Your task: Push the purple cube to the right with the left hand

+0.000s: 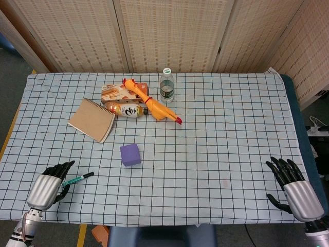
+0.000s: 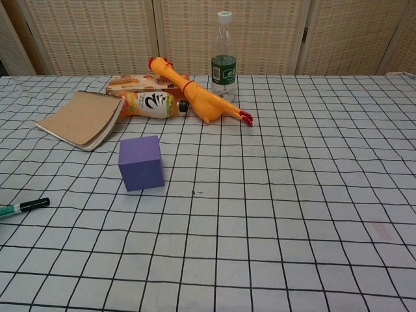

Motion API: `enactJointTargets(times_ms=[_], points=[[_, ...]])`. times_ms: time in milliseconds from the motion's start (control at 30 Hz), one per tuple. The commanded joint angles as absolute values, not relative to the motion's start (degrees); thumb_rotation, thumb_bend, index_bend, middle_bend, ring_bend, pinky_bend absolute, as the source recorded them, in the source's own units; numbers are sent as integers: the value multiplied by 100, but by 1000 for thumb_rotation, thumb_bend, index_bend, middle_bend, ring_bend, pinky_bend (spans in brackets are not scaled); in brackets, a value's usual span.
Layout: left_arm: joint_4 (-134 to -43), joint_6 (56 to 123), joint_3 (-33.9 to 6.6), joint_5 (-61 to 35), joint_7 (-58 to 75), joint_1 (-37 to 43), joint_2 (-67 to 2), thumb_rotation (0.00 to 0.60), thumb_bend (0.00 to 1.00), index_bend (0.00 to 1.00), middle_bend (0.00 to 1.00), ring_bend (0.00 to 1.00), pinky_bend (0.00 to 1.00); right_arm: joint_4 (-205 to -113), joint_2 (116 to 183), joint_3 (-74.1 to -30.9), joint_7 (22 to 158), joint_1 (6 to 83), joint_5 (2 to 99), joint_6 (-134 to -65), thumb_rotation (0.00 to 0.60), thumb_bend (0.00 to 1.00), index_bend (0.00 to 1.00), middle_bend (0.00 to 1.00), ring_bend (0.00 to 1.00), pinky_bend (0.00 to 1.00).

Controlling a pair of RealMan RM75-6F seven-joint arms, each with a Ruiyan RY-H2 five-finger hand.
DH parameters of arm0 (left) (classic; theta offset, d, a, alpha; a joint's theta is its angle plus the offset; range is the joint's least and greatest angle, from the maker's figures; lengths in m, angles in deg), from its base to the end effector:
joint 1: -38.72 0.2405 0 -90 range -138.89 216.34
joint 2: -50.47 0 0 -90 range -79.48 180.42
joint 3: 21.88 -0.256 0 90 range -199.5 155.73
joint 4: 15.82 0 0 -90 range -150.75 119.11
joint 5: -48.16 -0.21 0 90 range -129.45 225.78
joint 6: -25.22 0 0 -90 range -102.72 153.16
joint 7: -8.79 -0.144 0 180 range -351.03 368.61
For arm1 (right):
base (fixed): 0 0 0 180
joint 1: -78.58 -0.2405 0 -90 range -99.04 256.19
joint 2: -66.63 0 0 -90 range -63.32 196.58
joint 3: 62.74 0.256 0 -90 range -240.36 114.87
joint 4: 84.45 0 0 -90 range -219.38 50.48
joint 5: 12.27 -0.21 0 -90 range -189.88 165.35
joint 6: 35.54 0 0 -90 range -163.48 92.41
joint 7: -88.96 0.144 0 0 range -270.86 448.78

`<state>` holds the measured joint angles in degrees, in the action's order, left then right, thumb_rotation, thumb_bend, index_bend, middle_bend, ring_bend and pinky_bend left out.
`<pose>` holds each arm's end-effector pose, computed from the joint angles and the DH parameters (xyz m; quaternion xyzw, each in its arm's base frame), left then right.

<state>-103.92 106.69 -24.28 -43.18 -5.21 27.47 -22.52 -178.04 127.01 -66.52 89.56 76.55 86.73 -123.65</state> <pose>-0.2863 0.1921 0.0899 -0.7045 -0.3121 -0.3463 0.5352 -0.2962 -0.1384 0.1564 0.6657 -0.3664 0.3850 0.5238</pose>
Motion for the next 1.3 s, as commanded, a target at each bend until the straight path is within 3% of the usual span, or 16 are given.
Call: enactJointTargets(times_ms=[33,133,167,267,367,467,800,1133,1300], points=[[-10397,10645,-2455,-4321,-591,2767,-2279,600,421,97,187,220,351,-17813,12705,-6652,8954,7649,8687,-12364,600,151,0,0,0,0],[-10403,10636,-2461,-4318,-631,2774,-2289,600,422,100,187,224,385,-17815,12709,-6652,8947,7650,8693,-12368,600,151,0,0,0,0],[-10404,10633,-2466,-4319,-652,2777,-2295,600,422,107,188,246,438,-17815,12711,-6652,8942,7651,8696,-12370,600,151,0,0,0,0],[-10273,10739,-2464,-4316,-1058,2868,-2533,600,419,153,239,415,694,-17813,12717,-6650,8932,7640,8679,-12335,600,151,0,0,0,0],[-9713,10805,-2463,-4289,-1945,2972,-3073,600,420,184,305,552,817,-17812,12724,-6640,8921,7606,8627,-12246,600,151,0,0,0,0],[-9382,10790,-2444,-4262,-2494,2999,-3454,600,420,212,344,637,879,-17822,12729,-6647,8900,7598,8648,-12235,600,151,0,0,0,0],[-8621,10490,-2366,-4219,-3044,2851,-4171,600,425,262,382,699,923,-17826,12703,-6657,8927,7584,8648,-12209,600,151,0,0,0,0],[-8120,10307,-2219,-4012,-3000,2741,-4373,600,426,287,396,705,928,-17832,12700,-6659,8884,7578,8608,-12160,600,151,0,0,0,0],[-7962,10261,-2204,-3959,-3021,2715,-4424,600,427,363,447,710,930,-17848,12692,-6670,8879,7569,8614,-12135,600,151,0,0,0,0]])
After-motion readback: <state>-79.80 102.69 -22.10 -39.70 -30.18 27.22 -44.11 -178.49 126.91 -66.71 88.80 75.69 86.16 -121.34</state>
